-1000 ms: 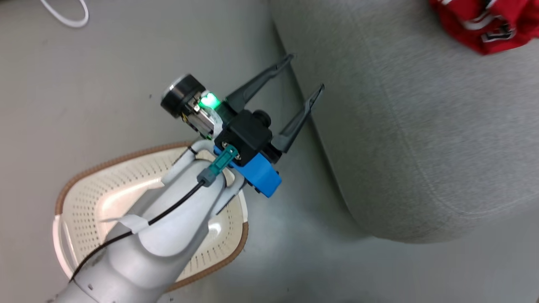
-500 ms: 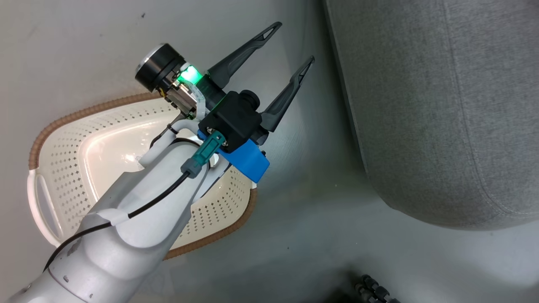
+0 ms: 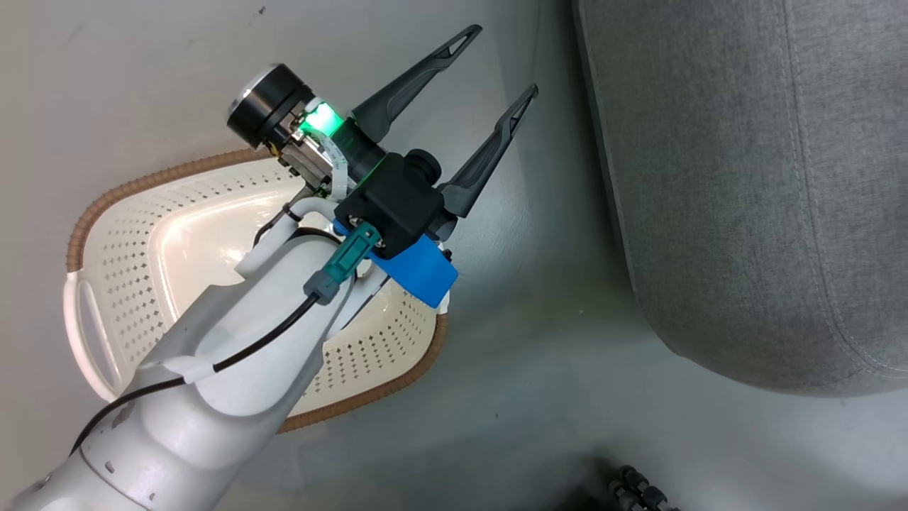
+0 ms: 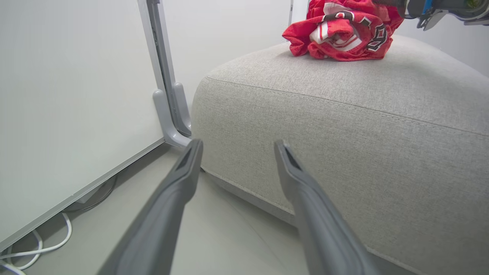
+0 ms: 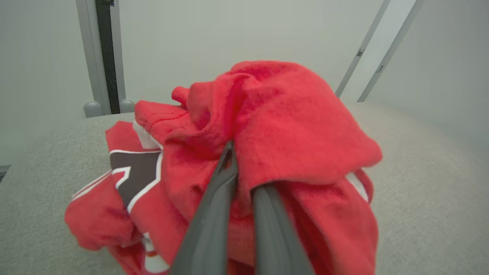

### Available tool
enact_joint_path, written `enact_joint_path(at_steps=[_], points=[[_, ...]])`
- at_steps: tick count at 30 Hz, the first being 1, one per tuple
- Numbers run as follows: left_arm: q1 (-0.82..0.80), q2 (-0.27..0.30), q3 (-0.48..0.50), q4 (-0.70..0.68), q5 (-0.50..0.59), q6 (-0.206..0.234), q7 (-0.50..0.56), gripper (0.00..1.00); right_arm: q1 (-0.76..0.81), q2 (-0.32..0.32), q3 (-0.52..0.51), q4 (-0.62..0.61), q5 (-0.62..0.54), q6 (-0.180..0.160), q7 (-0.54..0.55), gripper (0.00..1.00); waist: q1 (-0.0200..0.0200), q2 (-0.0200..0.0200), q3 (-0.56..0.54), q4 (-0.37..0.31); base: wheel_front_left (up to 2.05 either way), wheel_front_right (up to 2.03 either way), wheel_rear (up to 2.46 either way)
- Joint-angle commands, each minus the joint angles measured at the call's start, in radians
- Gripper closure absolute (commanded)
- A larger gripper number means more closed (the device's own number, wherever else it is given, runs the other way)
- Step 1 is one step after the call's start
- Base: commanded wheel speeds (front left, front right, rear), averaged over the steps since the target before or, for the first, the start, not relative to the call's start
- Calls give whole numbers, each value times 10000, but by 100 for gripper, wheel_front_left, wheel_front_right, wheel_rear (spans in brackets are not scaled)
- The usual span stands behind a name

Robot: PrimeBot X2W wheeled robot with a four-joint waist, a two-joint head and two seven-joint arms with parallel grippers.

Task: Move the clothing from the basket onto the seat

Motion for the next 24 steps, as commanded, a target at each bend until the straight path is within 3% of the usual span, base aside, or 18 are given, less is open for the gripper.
enact_joint_path(at_steps=[1,12,24], points=[[13,14,49,11,-44,57,-76,0,259,19,-56,-141,-11,1,-5,0,-1,0,-146,23,0,0,0],[1057,-528,464,591,-706,410,-471,0,3423,871,-228,-2317,-295,1,-7,0,-1,0,-2304,214,0,0,0],[3612,-801,2690,70,-1005,832,-477,0,5906,1817,1593,-4778,-160,3,-5,0,-1,0,-5143,1060,0,0,0]])
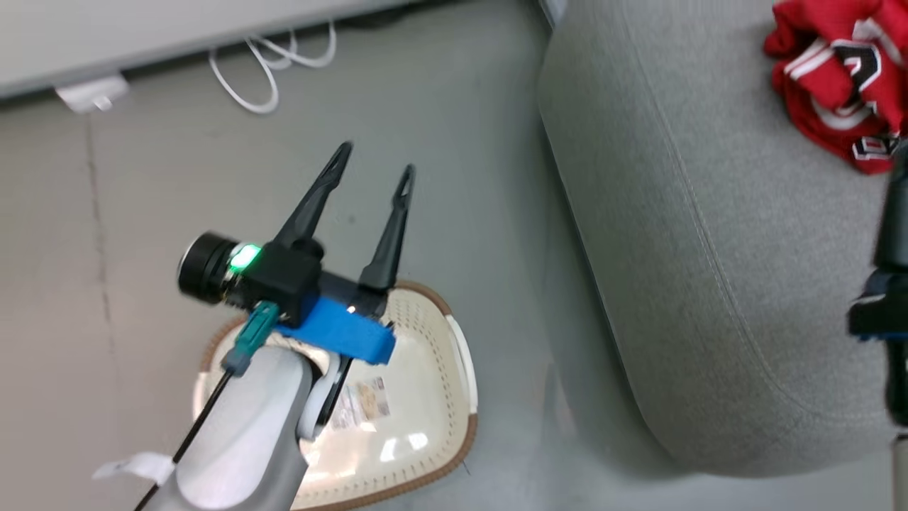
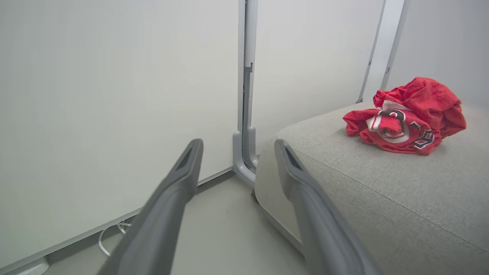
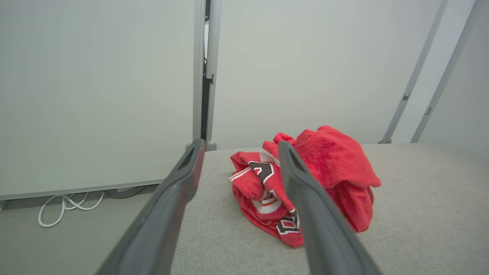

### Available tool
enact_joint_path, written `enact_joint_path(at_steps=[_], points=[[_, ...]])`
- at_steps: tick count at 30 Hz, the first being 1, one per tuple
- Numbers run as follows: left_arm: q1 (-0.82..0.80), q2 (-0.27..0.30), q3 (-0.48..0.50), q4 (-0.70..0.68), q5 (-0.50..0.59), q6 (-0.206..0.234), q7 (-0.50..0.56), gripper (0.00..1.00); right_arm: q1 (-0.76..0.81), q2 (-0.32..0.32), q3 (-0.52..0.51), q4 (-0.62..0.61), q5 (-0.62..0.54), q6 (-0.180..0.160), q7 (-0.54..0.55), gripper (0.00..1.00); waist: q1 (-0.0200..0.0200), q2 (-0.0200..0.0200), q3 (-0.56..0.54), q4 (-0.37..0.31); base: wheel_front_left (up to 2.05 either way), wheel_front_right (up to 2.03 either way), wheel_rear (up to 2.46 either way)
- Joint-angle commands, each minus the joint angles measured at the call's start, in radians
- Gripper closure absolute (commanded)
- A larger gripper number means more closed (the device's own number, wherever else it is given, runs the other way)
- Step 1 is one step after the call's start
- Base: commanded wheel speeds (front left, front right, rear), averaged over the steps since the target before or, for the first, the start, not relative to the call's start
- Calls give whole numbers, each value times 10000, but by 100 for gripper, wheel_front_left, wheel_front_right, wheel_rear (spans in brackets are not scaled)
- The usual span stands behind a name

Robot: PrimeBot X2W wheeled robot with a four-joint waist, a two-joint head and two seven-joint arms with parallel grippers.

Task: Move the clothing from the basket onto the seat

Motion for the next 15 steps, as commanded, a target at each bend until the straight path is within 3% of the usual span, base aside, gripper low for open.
enact_joint_path(at_steps=[1,6,15], points=[[395,-58,294,-76,43,36,-44,0,402,112,232,-136,28,5,-5,0,2,-1,-1065,645,0,0,0],[1440,-114,1405,-212,185,110,-45,0,1180,421,1036,-412,1,5,-3,0,2,-1,-1959,1244,0,0,0],[2841,-258,2941,-139,452,-230,-36,0,2174,842,1636,-326,-111,5,-5,0,2,-1,-2887,2182,0,0,0]])
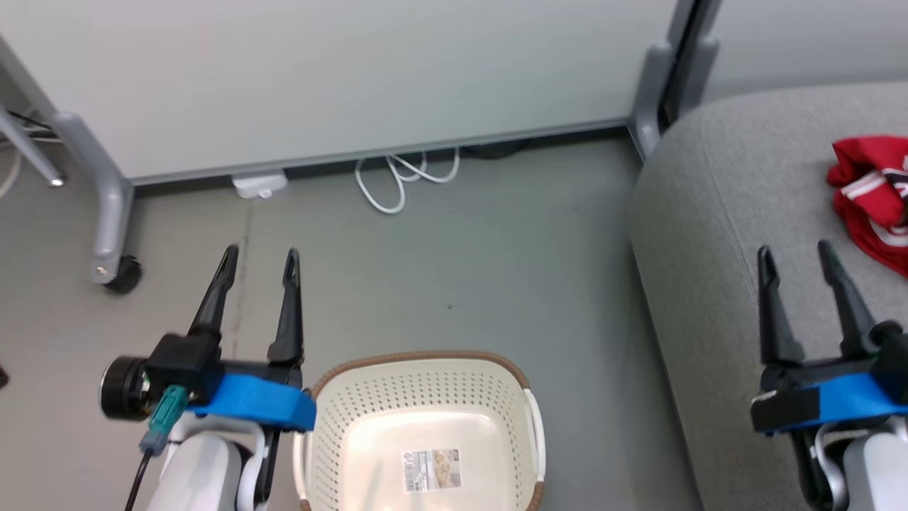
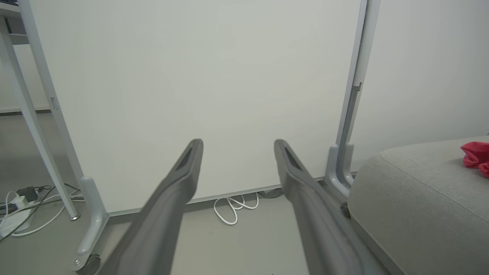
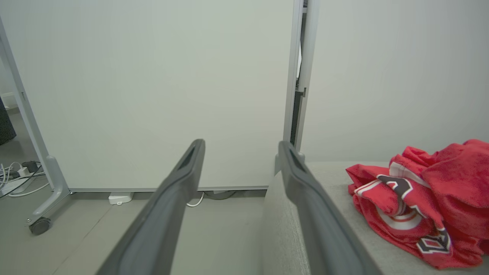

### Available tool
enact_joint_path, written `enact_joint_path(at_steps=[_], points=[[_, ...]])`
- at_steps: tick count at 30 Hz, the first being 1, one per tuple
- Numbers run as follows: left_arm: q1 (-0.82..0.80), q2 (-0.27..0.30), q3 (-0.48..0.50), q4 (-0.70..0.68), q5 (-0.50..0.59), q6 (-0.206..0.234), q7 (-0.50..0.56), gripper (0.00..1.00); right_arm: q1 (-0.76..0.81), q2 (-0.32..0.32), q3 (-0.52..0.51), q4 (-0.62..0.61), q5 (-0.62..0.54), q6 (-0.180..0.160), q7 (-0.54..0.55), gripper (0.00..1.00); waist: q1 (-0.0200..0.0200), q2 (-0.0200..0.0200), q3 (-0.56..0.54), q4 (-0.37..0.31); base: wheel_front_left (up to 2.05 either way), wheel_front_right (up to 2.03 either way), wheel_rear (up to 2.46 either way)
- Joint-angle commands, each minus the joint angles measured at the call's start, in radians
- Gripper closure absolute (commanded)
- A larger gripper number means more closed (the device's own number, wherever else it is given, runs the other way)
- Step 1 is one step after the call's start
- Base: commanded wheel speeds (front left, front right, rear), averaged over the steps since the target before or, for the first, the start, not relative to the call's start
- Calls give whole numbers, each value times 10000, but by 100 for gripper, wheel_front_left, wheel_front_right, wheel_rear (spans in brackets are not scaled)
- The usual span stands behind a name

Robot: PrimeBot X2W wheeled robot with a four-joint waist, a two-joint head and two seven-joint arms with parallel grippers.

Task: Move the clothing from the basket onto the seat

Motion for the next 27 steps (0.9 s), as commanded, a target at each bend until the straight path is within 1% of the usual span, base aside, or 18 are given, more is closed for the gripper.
enact_joint_path(at_steps=[1,3,10,17,26,27], points=[[188,-34,69,9,82,-34,-25,0,278,62,14,16,-71,5,-5,0,2,0,-427,417,0,0,0],[632,-105,523,9,185,-139,-25,0,576,233,87,21,-161,3,-3,0,2,0,-676,579,0,0,0],[1590,-320,1200,-72,473,-420,-25,0,1348,585,49,29,-324,5,-3,0,2,0,-1220,722,0,0,0],[1849,-536,1477,-97,635,-638,-25,0,1623,739,-21,103,-417,5,-3,0,2,0,-1362,760,0,0,0],[1931,-724,1495,244,902,-882,-26,0,1741,902,-45,217,-506,5,-3,0,2,0,-1488,712,0,0,0],[1880,-716,1462,255,855,-836,3,100,1596,871,-37,226,-433,0,3,100,2,0,-1489,712,0,0,0]])
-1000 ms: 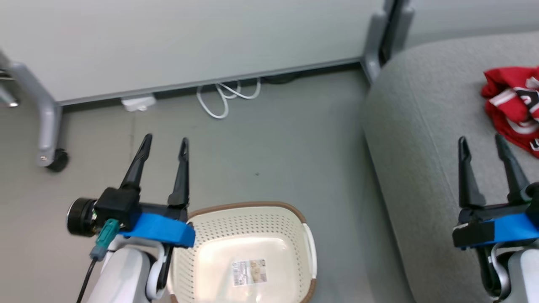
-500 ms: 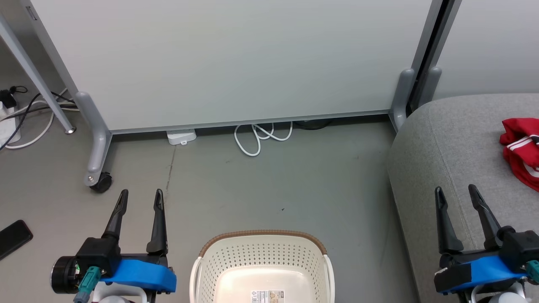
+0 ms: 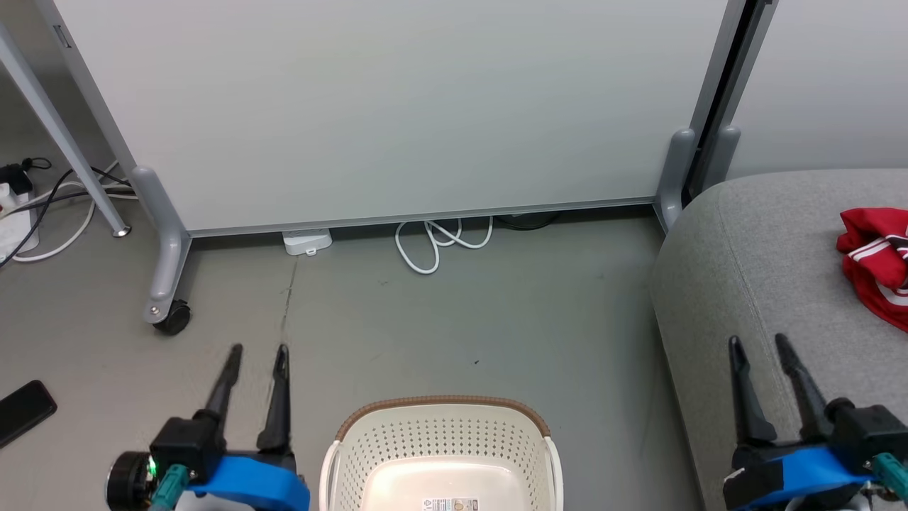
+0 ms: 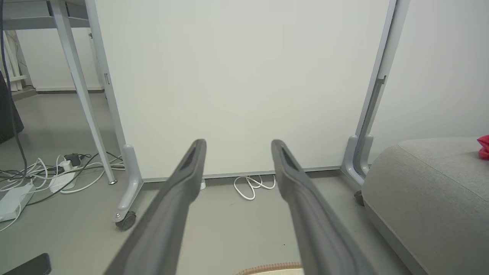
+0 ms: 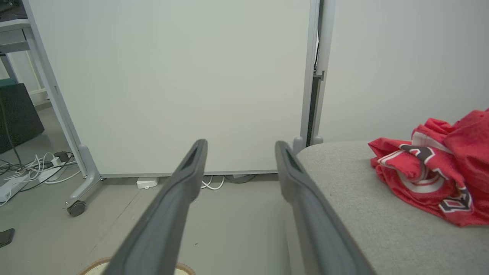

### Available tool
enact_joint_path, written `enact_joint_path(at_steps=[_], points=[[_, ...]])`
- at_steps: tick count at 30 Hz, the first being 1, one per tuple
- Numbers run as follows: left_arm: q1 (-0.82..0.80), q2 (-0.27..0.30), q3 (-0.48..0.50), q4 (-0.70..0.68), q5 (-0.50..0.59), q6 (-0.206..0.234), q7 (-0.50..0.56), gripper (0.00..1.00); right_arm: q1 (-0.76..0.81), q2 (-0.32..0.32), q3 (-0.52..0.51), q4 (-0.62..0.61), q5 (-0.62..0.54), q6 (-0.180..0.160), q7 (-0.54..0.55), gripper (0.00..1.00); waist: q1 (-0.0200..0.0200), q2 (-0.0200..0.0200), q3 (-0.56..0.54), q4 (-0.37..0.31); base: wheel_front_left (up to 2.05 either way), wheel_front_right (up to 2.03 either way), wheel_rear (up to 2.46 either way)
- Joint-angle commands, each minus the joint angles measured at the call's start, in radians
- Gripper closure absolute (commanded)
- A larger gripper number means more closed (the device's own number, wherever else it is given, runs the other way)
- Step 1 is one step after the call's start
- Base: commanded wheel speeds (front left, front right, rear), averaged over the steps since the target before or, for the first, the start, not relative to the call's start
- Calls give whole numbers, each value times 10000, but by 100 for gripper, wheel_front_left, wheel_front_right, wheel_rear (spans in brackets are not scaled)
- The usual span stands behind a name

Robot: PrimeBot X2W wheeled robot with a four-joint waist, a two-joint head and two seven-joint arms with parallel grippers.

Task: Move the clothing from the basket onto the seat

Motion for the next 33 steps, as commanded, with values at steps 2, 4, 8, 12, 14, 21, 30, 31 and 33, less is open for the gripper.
enact_joint_path(at_steps=[2,4,8,12,14,21,30,31,33], points=[[67,-13,9,117,-37,0,39,100,10,16,-16,129,53,0,23,100,0,-1,0,-2,0,0,0],[252,-40,-4,312,-69,0,83,100,87,45,-11,330,75,0,40,100,0,-1,-1,-3,0,0,0],[151,-54,155,324,-876,-6,343,100,-42,50,-110,418,888,0,331,100,0,-1,4,-23,0,0,0],[120,-68,239,258,-1678,-12,533,100,-68,56,-98,392,1717,0,521,100,0,-1,10,-43,0,0,0],[108,-75,275,222,-2064,-15,619,100,-75,59,-83,372,2116,0,603,100,0,-1,13,-53,0,0,0],[56,-96,405,114,-3340,-26,915,100,-121,68,-54,329,3426,1,889,100,0,-1,24,-88,0,0,0],[-23,-122,574,9,-4832,-39,1278,100,-206,80,-54,316,4960,1,1252,100,0,-1,38,-134,0,0,0],[-30,-124,593,-1,-4989,-40,1315,100,-216,81,-55,316,5117,1,1292,100,0,-1,39,-139,0,0,0],[-45,-130,630,-19,-5292,-43,1392,100,-238,84,-57,315,5428,1,1367,100,0,-1,42,-149,0,0,0]])
